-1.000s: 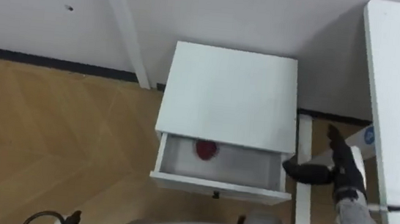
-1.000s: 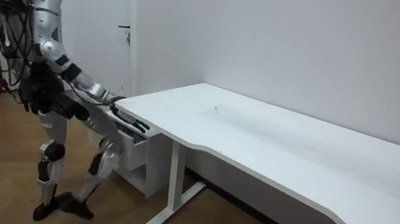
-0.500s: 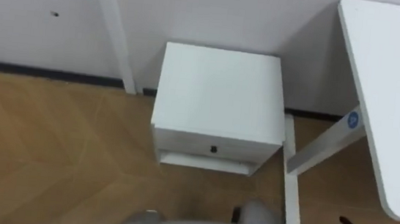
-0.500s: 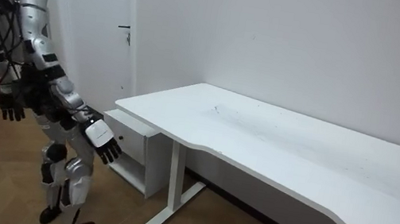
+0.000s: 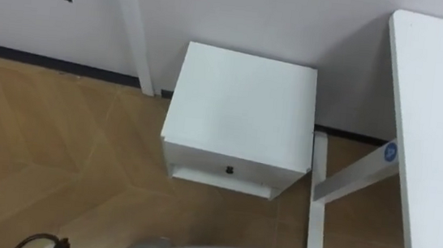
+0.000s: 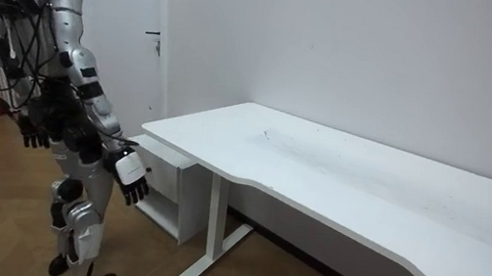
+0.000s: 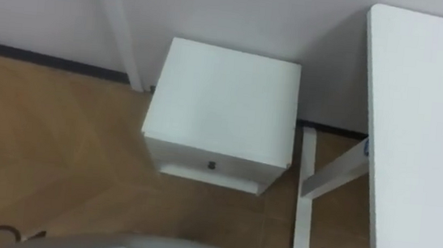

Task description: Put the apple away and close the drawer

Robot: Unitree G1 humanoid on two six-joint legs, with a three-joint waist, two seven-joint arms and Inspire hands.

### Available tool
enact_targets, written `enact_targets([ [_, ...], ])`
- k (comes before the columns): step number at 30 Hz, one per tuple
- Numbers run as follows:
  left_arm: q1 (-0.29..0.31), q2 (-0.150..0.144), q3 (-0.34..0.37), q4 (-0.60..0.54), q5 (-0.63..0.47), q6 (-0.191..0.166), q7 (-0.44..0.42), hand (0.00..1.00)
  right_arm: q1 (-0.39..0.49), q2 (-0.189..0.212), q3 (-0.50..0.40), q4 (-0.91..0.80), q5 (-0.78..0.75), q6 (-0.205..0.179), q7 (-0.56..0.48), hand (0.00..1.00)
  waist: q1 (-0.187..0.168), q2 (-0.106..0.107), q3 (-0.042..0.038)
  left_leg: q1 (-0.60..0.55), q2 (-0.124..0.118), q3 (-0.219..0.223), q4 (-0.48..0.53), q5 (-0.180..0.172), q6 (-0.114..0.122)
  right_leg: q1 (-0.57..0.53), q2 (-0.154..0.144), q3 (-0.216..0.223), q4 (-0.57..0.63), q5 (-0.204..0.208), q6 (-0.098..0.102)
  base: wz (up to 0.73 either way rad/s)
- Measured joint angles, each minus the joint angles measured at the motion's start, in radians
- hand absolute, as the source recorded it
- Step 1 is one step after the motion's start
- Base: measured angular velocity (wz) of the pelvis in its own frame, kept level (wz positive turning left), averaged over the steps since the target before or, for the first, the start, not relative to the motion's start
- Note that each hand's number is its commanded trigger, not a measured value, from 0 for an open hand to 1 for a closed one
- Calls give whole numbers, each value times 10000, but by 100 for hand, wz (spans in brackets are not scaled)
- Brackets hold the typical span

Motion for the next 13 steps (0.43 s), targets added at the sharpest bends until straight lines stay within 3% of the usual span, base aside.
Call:
enact_targets([
  [4,27,-185,334,238,-2,168,-57,0,-85,3,-129,653,-75,285,161,0,-19,36,0,37,-11,-19,-60,7,-10,15,-1,-14,9,-11,-15,0],
  [11,50,-247,401,323,11,337,-198,0,-86,18,-663,1020,-89,706,289,0,-57,115,14,108,-14,-25,-70,6,-11,78,-10,-96,16,-12,-16,0],
  [13,56,-247,431,373,28,339,-223,0,-89,17,-887,1079,-204,837,299,0,-141,114,59,160,-17,-27,-72,5,-12,127,-12,-123,17,-13,-17,0],
])
